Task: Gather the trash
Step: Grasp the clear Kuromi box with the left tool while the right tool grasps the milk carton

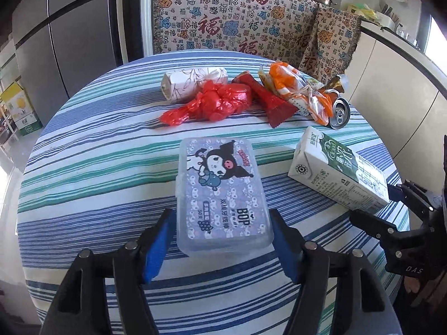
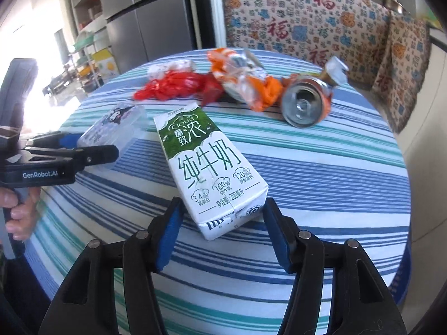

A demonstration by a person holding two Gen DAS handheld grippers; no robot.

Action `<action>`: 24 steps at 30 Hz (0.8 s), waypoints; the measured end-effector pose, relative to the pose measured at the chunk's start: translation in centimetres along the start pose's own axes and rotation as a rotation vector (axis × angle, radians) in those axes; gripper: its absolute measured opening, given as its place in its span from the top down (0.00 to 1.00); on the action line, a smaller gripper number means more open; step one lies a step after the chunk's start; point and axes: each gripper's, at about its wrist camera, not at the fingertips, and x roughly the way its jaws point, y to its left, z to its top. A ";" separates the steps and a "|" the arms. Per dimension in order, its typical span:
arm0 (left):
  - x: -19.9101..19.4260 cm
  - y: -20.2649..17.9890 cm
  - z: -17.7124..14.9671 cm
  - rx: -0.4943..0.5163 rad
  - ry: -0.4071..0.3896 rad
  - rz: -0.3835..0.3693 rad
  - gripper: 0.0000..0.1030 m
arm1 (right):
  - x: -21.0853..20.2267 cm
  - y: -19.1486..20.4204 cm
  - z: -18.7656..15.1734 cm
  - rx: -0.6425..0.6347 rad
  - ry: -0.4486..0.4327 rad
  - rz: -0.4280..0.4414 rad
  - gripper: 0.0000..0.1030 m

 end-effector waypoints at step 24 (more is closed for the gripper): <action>0.7 -0.2 1.2 0.071 0.017 0.039 0.16 | 1.6 -0.3 3.9 -0.152 0.151 0.062 0.09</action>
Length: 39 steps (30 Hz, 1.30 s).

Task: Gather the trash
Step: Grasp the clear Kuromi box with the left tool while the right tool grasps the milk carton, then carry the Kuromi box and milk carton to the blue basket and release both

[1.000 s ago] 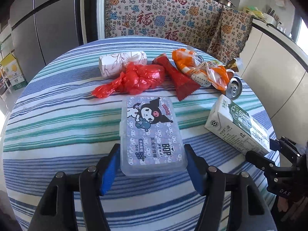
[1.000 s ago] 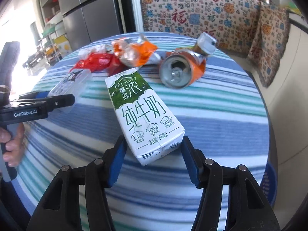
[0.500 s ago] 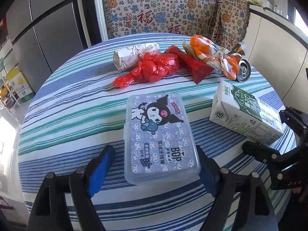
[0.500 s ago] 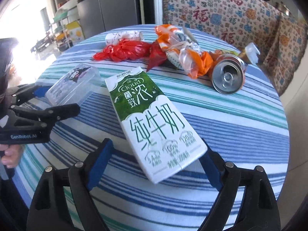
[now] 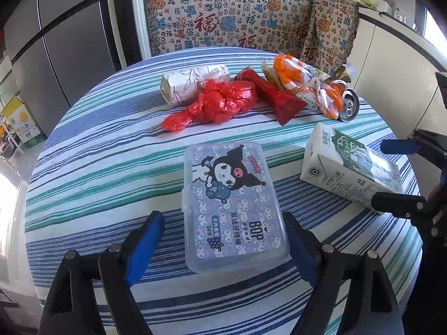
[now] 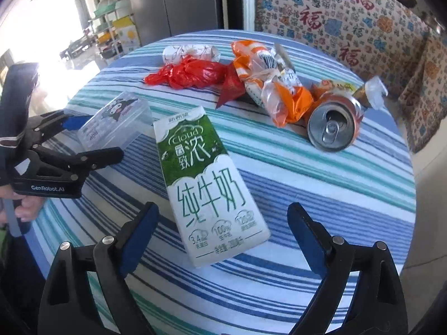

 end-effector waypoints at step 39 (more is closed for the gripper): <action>-3.3 -21.2 4.9 0.256 -0.050 -0.377 0.36 | -13.1 -17.1 -8.8 0.585 -0.172 -0.165 0.48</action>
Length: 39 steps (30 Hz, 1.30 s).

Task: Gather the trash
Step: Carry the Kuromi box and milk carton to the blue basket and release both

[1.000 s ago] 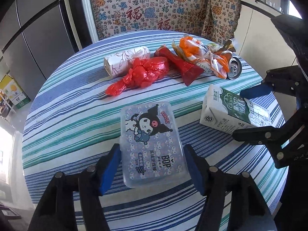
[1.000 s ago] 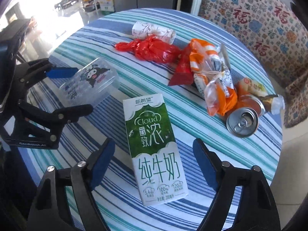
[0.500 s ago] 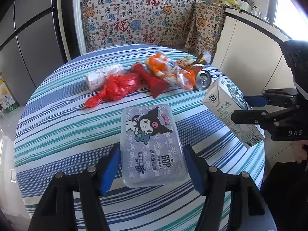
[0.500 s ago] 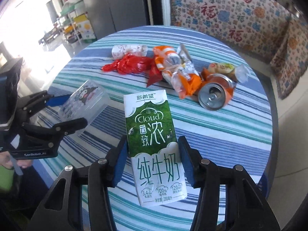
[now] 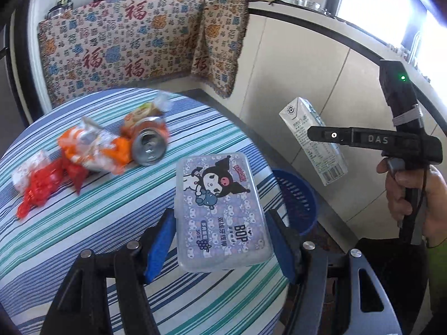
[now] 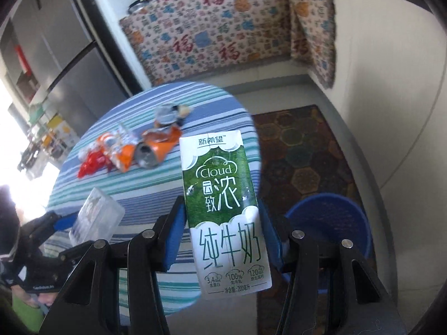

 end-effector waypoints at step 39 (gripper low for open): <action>24.6 -17.4 5.2 0.153 0.145 -0.100 0.26 | 1.8 -21.1 -2.2 0.365 0.033 -0.188 0.32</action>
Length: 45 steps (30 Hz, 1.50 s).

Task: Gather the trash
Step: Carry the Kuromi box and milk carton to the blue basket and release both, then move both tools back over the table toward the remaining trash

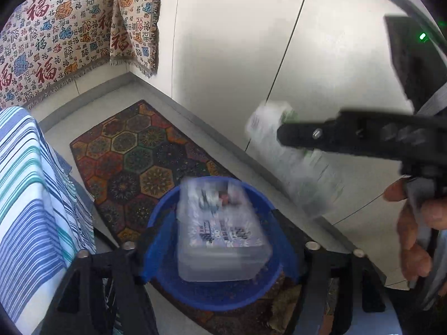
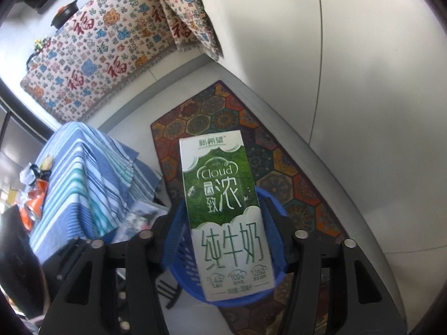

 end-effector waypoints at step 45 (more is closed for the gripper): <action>-28.8 31.3 -22.3 -0.386 -0.102 0.444 0.26 | 4.1 35.4 -14.9 -0.602 -0.001 0.079 0.14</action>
